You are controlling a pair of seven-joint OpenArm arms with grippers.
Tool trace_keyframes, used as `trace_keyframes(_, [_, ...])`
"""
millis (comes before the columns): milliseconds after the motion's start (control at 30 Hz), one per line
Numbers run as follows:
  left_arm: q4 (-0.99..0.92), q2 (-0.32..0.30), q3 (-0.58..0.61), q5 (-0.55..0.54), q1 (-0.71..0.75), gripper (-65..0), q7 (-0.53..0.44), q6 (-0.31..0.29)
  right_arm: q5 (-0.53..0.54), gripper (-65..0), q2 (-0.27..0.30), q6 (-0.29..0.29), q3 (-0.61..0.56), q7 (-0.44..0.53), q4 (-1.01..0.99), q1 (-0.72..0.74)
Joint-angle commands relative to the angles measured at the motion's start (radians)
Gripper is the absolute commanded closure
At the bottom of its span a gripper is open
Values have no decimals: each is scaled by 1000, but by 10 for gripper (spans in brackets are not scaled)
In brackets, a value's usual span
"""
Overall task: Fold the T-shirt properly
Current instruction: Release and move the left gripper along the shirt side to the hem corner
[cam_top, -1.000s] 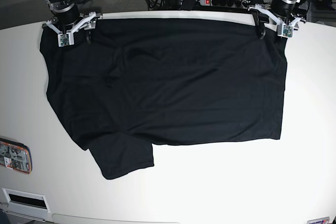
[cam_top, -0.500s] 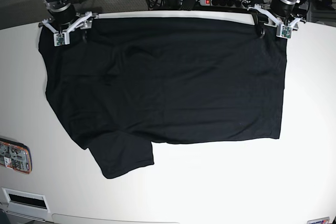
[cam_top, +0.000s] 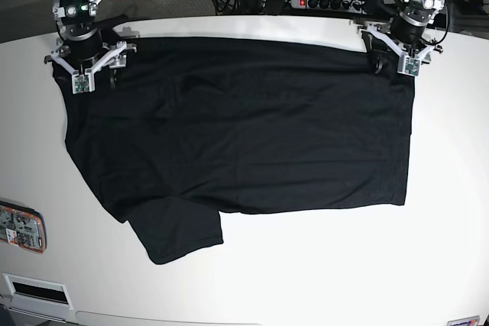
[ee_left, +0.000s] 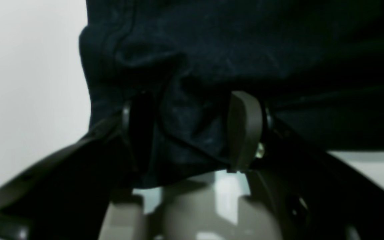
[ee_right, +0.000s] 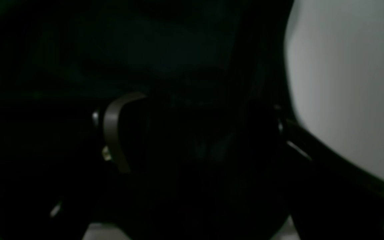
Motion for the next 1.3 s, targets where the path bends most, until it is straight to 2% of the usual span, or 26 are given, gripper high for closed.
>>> trace_keyframes(0, [11, 14, 1, 69, 41, -328, 114, 16, -1, -447, 11, -6, 7, 1, 27, -7])
trace_keyframes(267, [269, 16, -14, 71, 152, -326, 114, 16, -3, -444, 10, -6, 21, -16, 48, -7])
trace_keyframes(533, [284, 21, -98, 72, 43, -326, 114, 16, -3, -444, 10, -6, 112, -5, 50, 13])
trace_keyframes(700, [301, 11, -147, 81, -97, -326, 128, 8, -4, -444, 13, -6, 112, -8, 50, 85])
trace_keyframes(833, [327, -41, -144, 176, -230, -326, 292, 8, -6, -444, 14, -6, 110, -5, 50, 131])
trace_keyframes(933, [323, -47, -144, 203, -374, -326, 409, 8, -6, -444, 16, -6, 110, -5, 53, 161])
trace_keyframes(1000, [297, -75, -141, 196, -463, -326, 466, 7, -6, -444, 16, -6, 109, -5, 53, 174])
trace_keyframes(1133, [171, -148, -40, 193, -638, -326, 505, 7, -6, -444, 16, -6, 33, -5, 56, 216])
trace_keyframes(1267, [11, -182, 37, 192, -783, -326, 502, 7, -6, -444, 16, -6, -34, -5, 56, 225])
